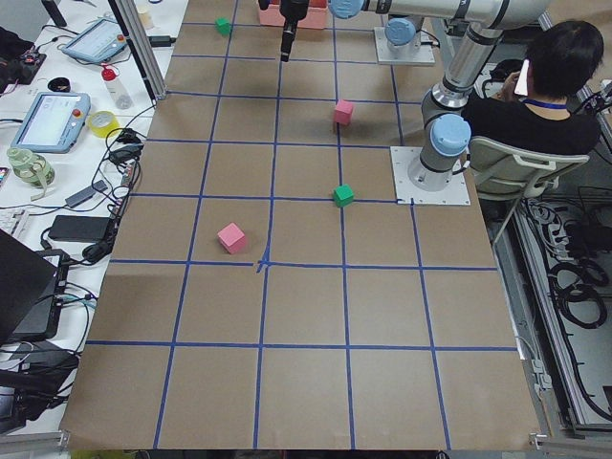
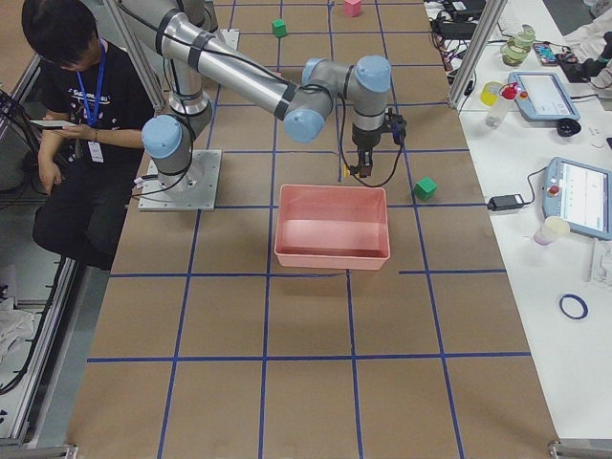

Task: Align button upright
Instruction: 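Lift the switch out of the tray and carry it toward the table center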

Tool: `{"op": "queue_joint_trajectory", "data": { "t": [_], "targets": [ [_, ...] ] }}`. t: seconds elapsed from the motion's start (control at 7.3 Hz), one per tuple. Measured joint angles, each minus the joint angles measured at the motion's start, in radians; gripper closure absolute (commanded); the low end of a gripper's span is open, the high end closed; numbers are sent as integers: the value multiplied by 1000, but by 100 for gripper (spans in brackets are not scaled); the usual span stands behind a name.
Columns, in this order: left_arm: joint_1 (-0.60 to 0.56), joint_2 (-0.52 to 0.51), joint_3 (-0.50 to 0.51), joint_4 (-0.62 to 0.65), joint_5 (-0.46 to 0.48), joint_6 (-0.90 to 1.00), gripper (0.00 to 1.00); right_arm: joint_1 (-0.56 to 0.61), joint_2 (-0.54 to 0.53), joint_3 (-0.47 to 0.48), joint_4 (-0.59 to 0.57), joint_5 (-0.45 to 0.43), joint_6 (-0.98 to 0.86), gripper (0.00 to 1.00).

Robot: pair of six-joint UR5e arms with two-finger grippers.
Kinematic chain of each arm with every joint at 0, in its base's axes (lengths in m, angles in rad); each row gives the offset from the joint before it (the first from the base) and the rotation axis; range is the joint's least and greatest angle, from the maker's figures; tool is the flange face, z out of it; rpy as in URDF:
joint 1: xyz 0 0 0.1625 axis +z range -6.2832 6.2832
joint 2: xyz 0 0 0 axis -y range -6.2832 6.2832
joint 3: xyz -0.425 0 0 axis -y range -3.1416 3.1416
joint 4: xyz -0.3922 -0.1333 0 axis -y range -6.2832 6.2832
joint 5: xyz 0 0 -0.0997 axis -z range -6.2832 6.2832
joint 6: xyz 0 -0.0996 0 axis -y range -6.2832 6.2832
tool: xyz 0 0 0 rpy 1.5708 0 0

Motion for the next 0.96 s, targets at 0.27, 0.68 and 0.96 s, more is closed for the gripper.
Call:
{"op": "queue_joint_trajectory", "data": {
  "t": [0.27, 0.68, 0.96],
  "targets": [
    [0, 0, 0, 0, 0, 0, 0, 169, -2, -29, 20, 3, 181, 100],
    [0, 0, 0, 0, 0, 0, 0, 414, 64, -33, -30, 36, 416, 100],
    [0, 0, 0, 0, 0, 0, 0, 548, 145, -26, -126, 52, 521, 100]
  ]
}}
